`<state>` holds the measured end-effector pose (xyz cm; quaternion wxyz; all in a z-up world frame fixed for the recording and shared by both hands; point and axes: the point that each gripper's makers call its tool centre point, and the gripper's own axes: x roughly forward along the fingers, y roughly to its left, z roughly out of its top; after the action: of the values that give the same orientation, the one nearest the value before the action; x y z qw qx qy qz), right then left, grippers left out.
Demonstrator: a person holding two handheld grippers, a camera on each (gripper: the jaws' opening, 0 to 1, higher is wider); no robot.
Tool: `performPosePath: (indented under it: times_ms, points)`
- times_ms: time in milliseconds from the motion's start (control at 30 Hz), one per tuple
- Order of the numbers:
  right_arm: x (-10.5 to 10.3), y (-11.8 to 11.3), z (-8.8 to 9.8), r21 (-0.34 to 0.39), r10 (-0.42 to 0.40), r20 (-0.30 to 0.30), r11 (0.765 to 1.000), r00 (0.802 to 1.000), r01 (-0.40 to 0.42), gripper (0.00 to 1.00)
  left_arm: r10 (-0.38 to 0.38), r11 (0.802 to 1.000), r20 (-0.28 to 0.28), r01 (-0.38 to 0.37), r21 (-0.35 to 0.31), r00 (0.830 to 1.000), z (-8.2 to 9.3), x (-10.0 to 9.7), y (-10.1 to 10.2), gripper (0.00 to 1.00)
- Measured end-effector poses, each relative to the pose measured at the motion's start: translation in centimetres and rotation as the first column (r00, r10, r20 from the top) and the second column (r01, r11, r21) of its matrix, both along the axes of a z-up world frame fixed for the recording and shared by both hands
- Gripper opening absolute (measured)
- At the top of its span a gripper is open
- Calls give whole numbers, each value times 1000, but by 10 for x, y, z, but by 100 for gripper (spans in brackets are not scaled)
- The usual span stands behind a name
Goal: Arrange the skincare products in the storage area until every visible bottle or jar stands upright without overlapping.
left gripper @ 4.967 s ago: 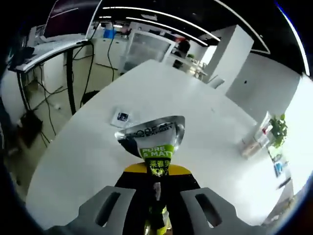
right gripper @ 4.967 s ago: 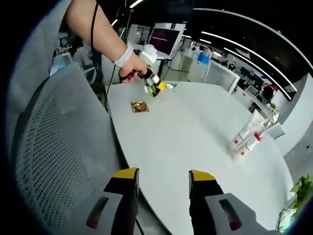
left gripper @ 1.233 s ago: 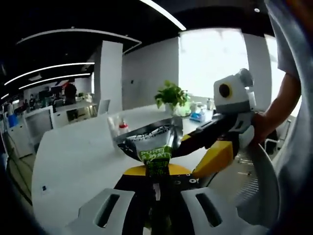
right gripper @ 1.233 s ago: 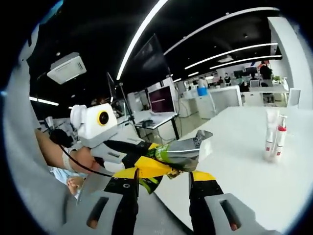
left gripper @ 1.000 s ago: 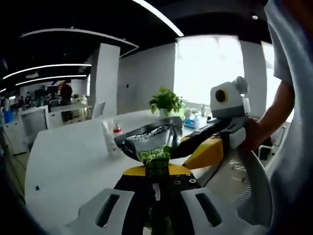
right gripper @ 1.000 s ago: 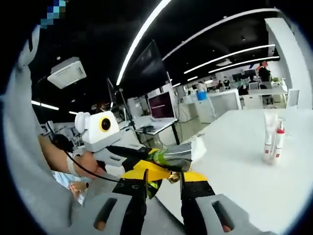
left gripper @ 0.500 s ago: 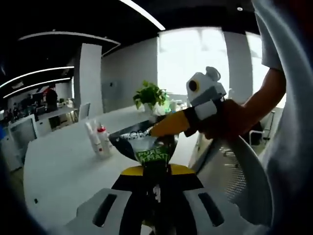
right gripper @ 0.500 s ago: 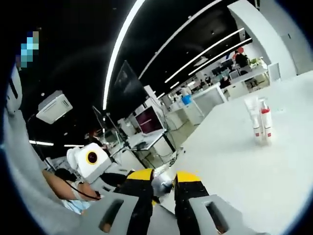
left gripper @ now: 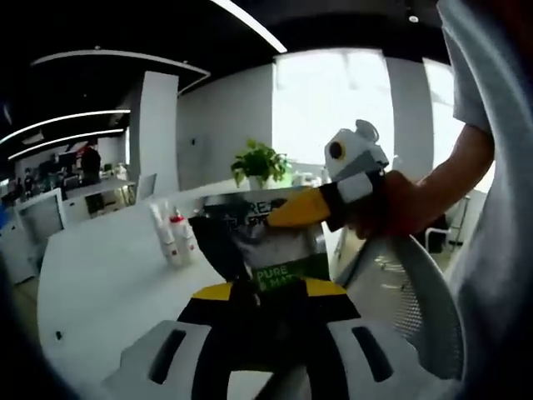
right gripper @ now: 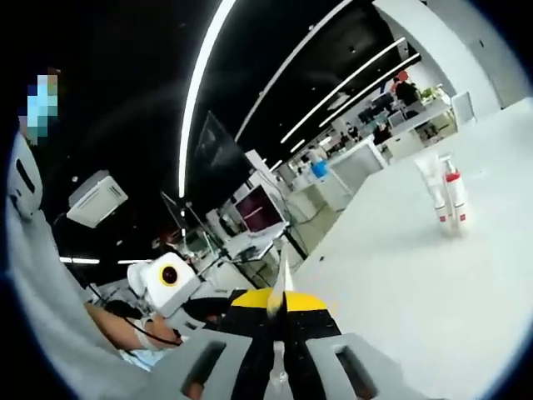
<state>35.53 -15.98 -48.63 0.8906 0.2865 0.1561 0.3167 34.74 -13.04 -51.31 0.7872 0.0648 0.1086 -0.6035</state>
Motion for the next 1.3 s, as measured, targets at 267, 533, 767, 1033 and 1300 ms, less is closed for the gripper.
performPosePath:
  times_ms: [267,533,767,1033,1300]
  points:
    - [-1,2,1,41,11,-16,999,1000,-10,0,94,995,-19,-95,-32,995,4,15,11,27]
    - [-13,12,14,119,91,6,989,996,-91,0,68,988,-229,-98,-120,971,8,16,14,41]
    - [-29,31,24,185,228,30,956,973,-230,0,-94,977,-387,11,-211,917,13,-6,9,50]
    - [-30,21,24,195,197,25,961,980,-198,0,-150,963,-466,23,-267,872,20,-16,10,26]
    - [-29,13,21,151,146,34,977,989,-149,0,-112,969,-419,7,-246,901,21,-24,10,10]
